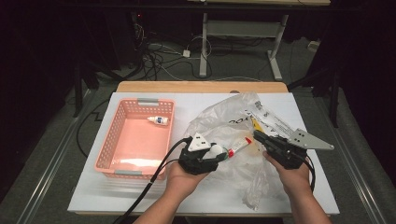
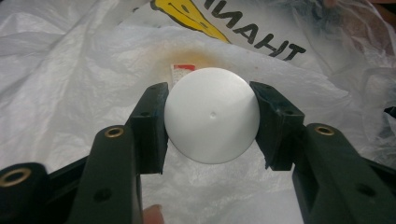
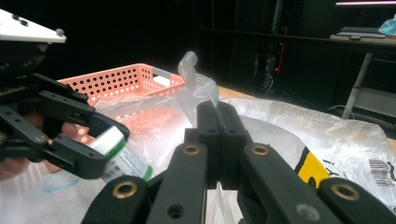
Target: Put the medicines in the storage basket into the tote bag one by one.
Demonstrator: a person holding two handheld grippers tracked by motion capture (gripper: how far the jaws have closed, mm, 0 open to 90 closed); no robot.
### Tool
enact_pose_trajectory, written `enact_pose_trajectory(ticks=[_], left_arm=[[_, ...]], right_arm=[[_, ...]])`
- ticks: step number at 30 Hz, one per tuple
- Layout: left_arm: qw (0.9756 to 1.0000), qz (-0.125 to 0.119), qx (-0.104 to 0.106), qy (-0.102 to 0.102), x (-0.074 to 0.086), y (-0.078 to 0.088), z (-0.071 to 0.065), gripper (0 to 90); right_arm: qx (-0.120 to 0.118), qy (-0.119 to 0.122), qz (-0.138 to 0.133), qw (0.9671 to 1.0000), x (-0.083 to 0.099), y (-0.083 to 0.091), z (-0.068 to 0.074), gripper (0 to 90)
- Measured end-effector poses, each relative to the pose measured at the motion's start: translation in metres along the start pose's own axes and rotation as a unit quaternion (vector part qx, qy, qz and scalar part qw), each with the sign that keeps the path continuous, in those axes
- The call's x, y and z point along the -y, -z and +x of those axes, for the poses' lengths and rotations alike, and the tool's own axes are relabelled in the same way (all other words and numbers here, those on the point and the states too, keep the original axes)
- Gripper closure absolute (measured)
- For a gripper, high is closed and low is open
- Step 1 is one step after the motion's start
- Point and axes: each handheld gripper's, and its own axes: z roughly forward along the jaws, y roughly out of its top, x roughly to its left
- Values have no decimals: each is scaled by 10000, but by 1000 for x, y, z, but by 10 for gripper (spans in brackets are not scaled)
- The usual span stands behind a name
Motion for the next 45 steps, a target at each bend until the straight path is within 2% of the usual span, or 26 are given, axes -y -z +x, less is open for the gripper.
enact_pose_trajectory(ticks=[19, 26, 32, 41, 45], left_arm=[[9998, 156, 52, -73, -7, -51, -5, 491], [9998, 133, 63, -145, -7, -71, -9, 490], [9994, 271, 71, -200, -9, -88, -13, 489], [9984, 507, 104, -215, -5, -106, -15, 488], [9987, 464, 130, -183, -5, -109, -16, 488]], right_arm=[[-8, -12, -6, 10000, 0, 0, 0, 900], [12, -38, -1, 10000, 1, 1, -2, 900], [18, -37, 0, 10000, 1, 1, -2, 900], [13, -43, -8, 10000, 1, 2, -3, 900], [10, -46, -8, 10000, 1, 2, -3, 900]])
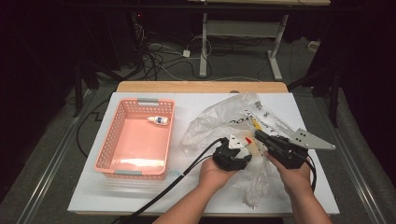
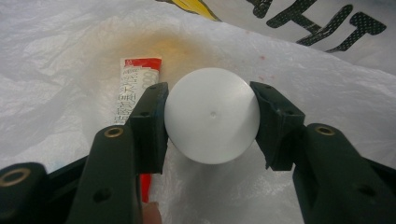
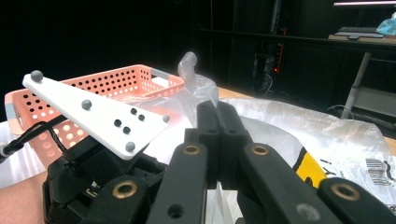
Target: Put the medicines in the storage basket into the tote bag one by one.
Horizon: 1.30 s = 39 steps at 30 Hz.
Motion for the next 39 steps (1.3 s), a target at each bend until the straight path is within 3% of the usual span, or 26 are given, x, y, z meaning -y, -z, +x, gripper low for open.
enact_pose_trajectory(ticks=[18, 23, 26, 29, 32, 39], left_arm=[[10000, -91, 36, -13, -3, -7, 1, 484], [9998, -151, 85, 70, -4, -9, -1, 454], [9999, -88, 95, -64, -5, -5, -1, 404], [9999, -70, 113, -23, -6, 1, 0, 333], [9997, -213, 142, 53, -5, 10, 0, 322], [9995, -204, 217, 89, 5, 28, 3, 266]], right_arm=[[-6, -12, 6, 10000, 1, -2, 1, 900], [-9, -19, 7, 10000, 1, -1, 1, 900], [-2, -2, 2, 10000, 0, 0, 1, 900], [-4, -8, 4, 10000, 0, 1, 0, 900], [-2, -5, 3, 10000, 0, 0, 0, 900], [4, 8, 13, 10000, 0, 0, 1, 900]])
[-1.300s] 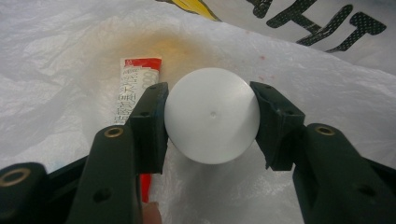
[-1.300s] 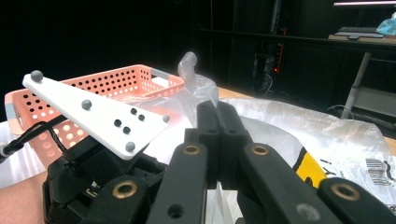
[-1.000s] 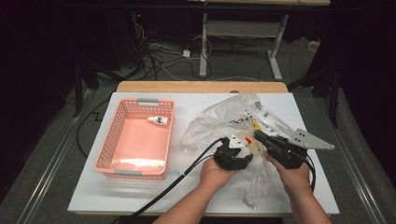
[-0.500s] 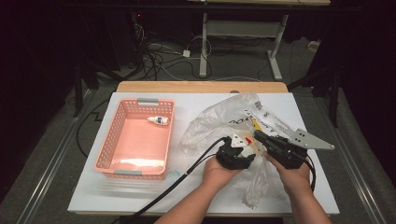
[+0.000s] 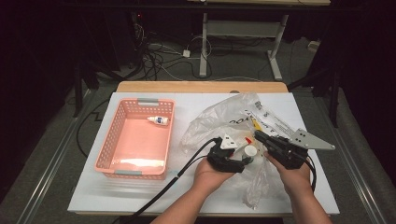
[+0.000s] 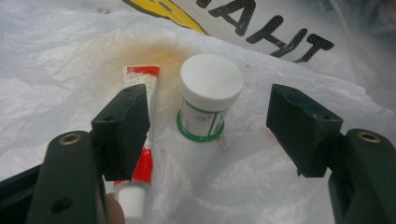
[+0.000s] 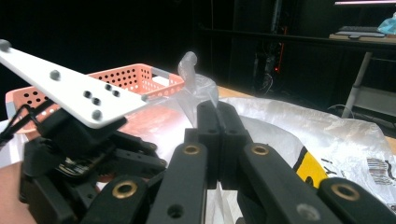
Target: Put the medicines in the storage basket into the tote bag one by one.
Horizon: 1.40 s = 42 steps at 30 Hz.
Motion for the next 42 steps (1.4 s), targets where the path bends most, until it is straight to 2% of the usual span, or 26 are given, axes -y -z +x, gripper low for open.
enact_pose_trajectory(ticks=[3, 10, 15, 21, 26, 31, 36, 42], left_arm=[[10000, -34, 33, 81, 5, 9, 1, 224], [9999, 8, 31, 125, 15, 24, -2, 127], [9998, 63, 23, 196, 19, 34, -4, 0], [9998, -17, -65, 163, 25, 56, -6, 0], [9996, -145, -145, 176, 32, 81, -6, 0], [9992, -215, -171, 285, 36, 104, -1, 0], [9984, -224, -377, 362, 42, 125, 9, 0], [9961, -307, -664, 490, 52, 148, 21, 0]], right_arm=[[1, 5, -1, 10000, 0, 0, 0, 900], [6, 8, -1, 10000, 0, 1, 0, 900], [1, 5, -3, 10000, 0, 0, 1, 900], [-4, -10, -8, 10000, 0, 1, 0, 900], [-11, 11, 19, 10000, 0, 0, 0, 900], [-5, -15, 37, 10000, 1, -1, 2, 900], [7, 2, 40, 10000, 1, -1, 2, 900], [18, 3, 38, 10000, 0, 0, 2, 900]])
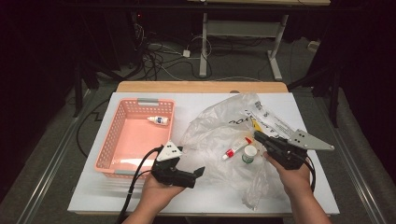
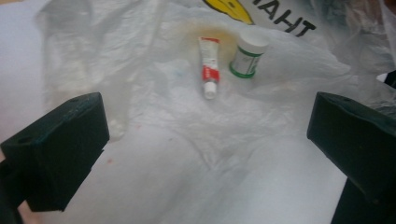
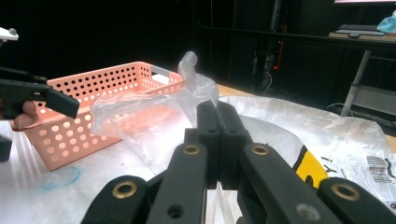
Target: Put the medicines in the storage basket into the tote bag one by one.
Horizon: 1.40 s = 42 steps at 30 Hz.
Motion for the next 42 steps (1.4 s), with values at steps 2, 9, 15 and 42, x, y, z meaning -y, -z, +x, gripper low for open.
enact_pose_trajectory(ticks=[2, 9, 15, 42], left_arm=[[10000, -16, -76, 11, 1, 6, 5, 0], [9993, -54, -362, 114, 5, 23, 21, 0], [9978, -109, -644, 130, 5, 36, 33, 0], [9892, -77, -1272, 726, -25, 45, 107, 29]], right_arm=[[3, 6, 4, 10000, 0, 0, 0, 900], [8, 8, -3, 10000, 0, 0, 0, 900], [16, 23, -15, 10000, 0, 1, -1, 900], [18, -31, -33, 10000, -1, 2, -1, 900]])
